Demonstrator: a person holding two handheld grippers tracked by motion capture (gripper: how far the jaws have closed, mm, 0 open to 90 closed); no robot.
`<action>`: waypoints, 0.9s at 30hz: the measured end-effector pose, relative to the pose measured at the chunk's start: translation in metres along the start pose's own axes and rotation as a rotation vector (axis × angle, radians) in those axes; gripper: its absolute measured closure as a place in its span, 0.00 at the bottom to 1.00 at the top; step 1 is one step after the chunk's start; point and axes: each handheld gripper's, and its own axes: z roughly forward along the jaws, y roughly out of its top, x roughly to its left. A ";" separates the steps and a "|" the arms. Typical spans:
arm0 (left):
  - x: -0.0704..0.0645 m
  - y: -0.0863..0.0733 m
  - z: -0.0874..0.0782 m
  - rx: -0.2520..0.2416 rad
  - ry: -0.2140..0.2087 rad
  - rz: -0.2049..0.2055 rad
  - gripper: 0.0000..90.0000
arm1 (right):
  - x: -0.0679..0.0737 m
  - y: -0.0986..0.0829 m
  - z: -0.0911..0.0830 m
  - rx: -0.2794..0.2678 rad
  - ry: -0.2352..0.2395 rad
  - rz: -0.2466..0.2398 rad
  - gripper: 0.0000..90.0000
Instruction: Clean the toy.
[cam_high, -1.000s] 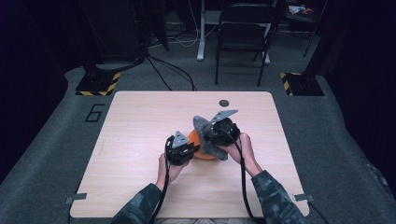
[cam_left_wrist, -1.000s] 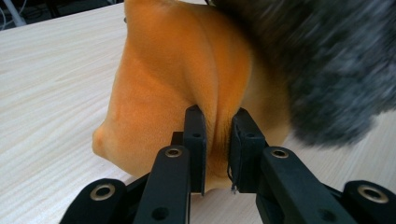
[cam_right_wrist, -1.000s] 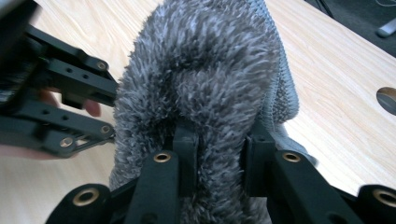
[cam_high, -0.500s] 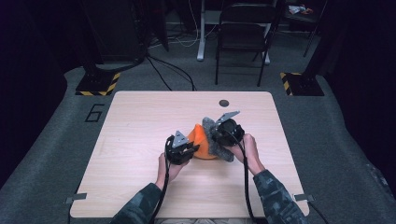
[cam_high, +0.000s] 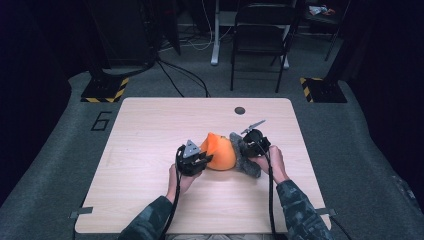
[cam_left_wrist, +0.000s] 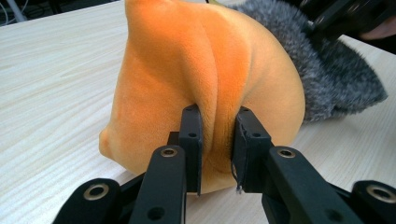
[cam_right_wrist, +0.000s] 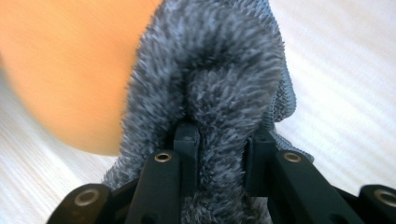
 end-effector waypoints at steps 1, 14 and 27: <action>0.000 0.000 0.001 -0.011 0.008 -0.005 0.84 | -0.001 -0.002 0.004 0.027 -0.010 0.012 0.79; 0.002 -0.001 -0.001 -0.012 0.005 -0.006 0.83 | -0.006 0.003 -0.012 -0.029 -0.043 -0.022 0.79; -0.004 0.001 0.000 -0.003 0.017 0.027 0.83 | 0.052 0.033 -0.051 -0.247 0.012 -0.157 0.80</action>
